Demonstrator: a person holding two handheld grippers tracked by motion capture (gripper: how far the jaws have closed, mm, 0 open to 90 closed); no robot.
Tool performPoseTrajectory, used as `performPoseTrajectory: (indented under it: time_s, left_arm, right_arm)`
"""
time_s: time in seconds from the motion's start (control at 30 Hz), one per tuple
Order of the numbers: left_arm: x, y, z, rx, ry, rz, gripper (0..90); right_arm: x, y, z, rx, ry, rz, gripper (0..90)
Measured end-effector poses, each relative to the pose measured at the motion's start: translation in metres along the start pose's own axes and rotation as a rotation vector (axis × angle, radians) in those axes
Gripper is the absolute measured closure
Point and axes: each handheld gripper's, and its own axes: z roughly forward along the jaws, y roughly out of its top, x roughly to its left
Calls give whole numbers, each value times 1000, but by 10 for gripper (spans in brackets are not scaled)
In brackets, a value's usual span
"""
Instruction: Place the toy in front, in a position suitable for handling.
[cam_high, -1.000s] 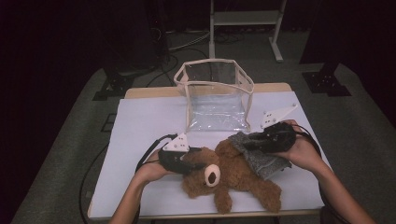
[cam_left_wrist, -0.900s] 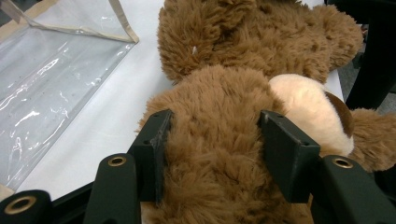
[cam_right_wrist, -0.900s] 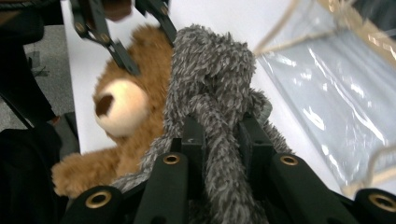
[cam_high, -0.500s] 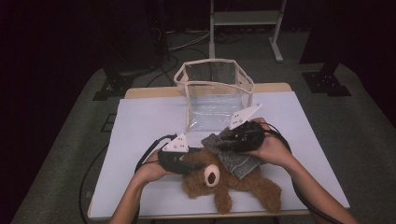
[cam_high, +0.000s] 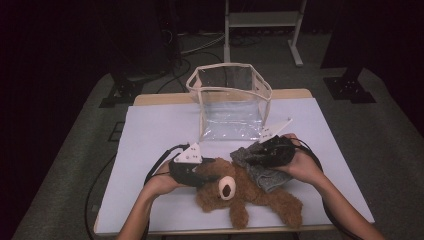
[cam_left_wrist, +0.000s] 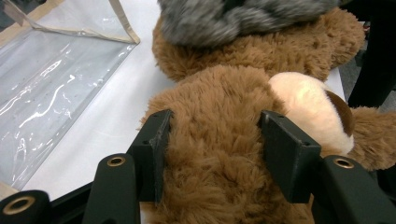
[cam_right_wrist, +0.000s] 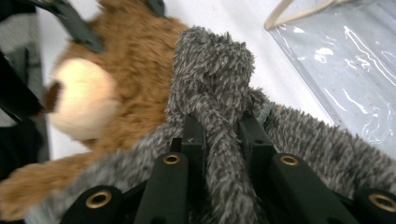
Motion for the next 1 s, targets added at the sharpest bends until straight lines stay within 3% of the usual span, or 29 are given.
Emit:
performPoseTrajectory:
  time_s: [0.13,0.2,0.33,0.5,0.6,0.7,0.77,0.93,1.0]
  left_arm:
    - [1,1,0,1,-4,5,442]
    - [0,1,-1,2,0,6,439]
    - [1,2,-11,-11,6,16,437]
    - [-4,7,-32,-42,21,42,438]
    - [-9,6,-38,-32,19,53,439]
    - [-10,0,-33,-1,0,52,441]
    - [-10,-2,-24,-4,-6,35,441]
    - [-8,-9,-1,40,-14,17,452]
    - [-7,-10,3,23,-27,5,464]
  right_arm:
    - [17,0,-6,-29,38,-50,744]
    - [21,-2,-3,-19,33,-73,744]
    - [13,-11,-2,-40,49,-41,745]
    - [11,-17,-4,-61,47,-34,746]
    - [9,-21,-8,-68,42,-23,746]
    - [7,-24,-11,-74,41,-12,746]
    - [7,-26,-12,-71,35,-8,745]
    - [5,-25,-12,-60,26,-12,745]
    - [7,-20,-13,-58,23,-22,744]
